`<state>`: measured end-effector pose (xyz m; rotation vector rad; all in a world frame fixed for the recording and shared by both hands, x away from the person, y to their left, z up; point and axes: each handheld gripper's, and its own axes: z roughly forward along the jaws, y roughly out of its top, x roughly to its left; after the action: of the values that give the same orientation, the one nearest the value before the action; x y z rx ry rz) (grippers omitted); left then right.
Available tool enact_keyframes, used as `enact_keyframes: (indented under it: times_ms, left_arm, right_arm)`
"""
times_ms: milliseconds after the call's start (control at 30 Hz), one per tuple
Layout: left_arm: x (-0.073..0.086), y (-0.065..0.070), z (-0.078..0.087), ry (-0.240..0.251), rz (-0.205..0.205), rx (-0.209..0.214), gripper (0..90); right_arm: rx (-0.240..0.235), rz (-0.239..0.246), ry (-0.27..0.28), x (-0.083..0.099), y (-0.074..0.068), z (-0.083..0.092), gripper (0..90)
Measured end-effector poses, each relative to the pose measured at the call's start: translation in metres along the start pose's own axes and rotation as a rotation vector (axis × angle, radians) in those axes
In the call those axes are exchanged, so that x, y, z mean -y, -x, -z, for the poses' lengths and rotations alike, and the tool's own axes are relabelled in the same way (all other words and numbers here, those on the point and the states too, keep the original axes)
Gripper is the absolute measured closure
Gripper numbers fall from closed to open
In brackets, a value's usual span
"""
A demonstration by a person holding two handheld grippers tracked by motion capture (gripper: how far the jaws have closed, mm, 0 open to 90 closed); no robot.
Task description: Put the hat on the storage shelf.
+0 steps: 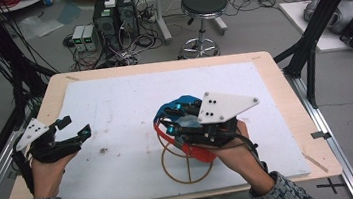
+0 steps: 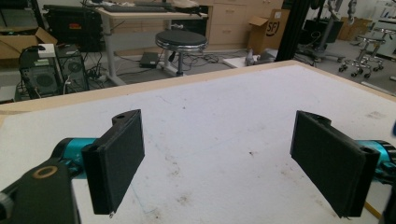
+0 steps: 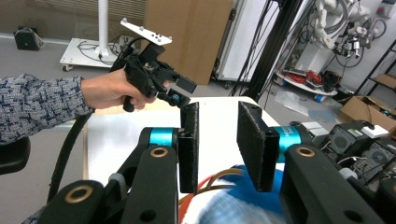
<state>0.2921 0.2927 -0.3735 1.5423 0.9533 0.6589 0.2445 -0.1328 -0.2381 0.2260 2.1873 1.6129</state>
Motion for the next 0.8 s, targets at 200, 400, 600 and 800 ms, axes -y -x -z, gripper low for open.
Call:
enact_keyframes:
  times_ms: [200,400,600,800]
  left_arm:
    - [0.0,0.0,0.0,0.003,0.002,-0.002,17.8]
    - [0.0,-0.001,0.0,0.003,0.002,-0.003,17.8]
    - [0.0,-0.001,0.001,0.002,0.0,-0.005,17.8]
    - [0.0,-0.001,0.001,0.004,0.003,-0.008,17.8]
  right_arm:
    - [0.007,0.001,0.016,-0.001,0.002,0.004,66.9]
    - [0.082,-0.023,0.075,-0.002,0.014,0.022,56.9]
    - [0.149,-0.051,0.106,0.0,0.028,0.04,53.9]
    - [0.226,-0.087,0.133,0.007,0.045,0.059,50.6]
